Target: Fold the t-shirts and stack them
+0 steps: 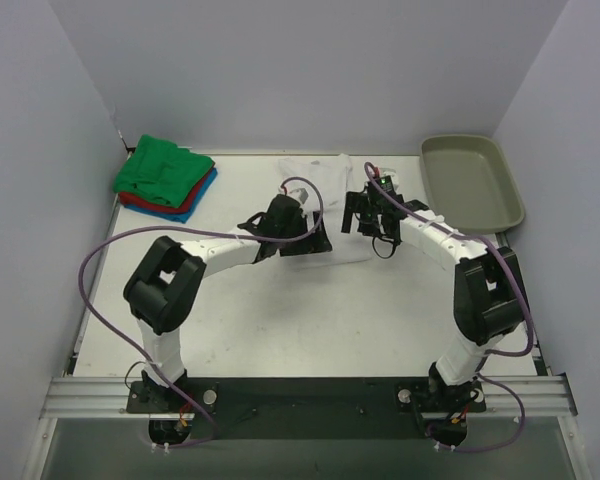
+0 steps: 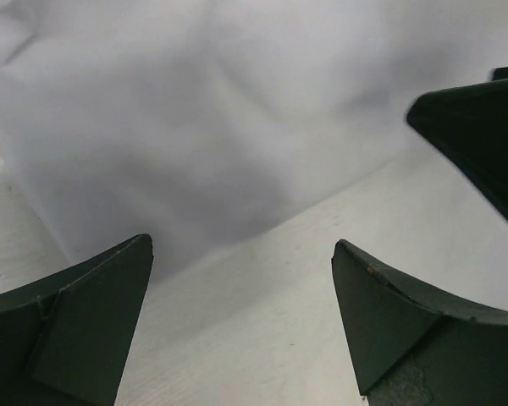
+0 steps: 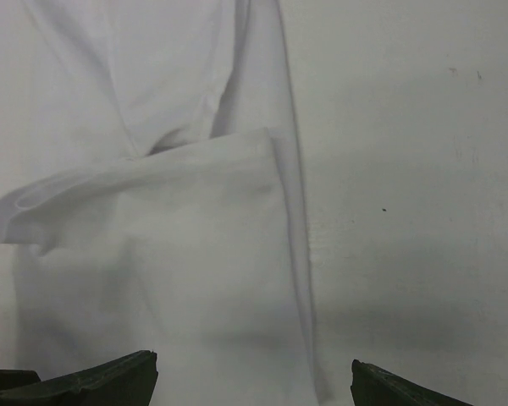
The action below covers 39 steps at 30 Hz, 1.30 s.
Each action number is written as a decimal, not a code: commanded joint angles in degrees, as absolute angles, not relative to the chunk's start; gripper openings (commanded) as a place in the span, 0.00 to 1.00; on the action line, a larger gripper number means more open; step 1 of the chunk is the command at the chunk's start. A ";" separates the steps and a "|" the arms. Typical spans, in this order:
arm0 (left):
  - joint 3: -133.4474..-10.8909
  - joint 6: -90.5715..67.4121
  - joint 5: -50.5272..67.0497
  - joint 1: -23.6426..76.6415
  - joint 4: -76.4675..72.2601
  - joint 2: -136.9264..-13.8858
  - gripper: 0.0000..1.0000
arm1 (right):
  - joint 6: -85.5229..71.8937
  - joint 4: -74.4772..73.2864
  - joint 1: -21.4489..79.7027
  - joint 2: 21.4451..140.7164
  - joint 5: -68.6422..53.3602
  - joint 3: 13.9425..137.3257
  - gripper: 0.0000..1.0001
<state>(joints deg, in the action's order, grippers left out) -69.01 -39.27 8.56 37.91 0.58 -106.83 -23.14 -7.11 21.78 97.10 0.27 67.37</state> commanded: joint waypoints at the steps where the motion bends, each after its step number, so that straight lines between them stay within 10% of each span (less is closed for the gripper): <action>1: -73.39 -36.48 3.35 39.46 5.80 -110.55 0.96 | -22.23 -9.32 21.62 98.00 4.22 66.18 1.00; 39: -55.73 -39.90 -1.50 45.26 17.14 -104.43 0.97 | -27.06 -17.93 33.22 96.16 17.22 52.75 1.00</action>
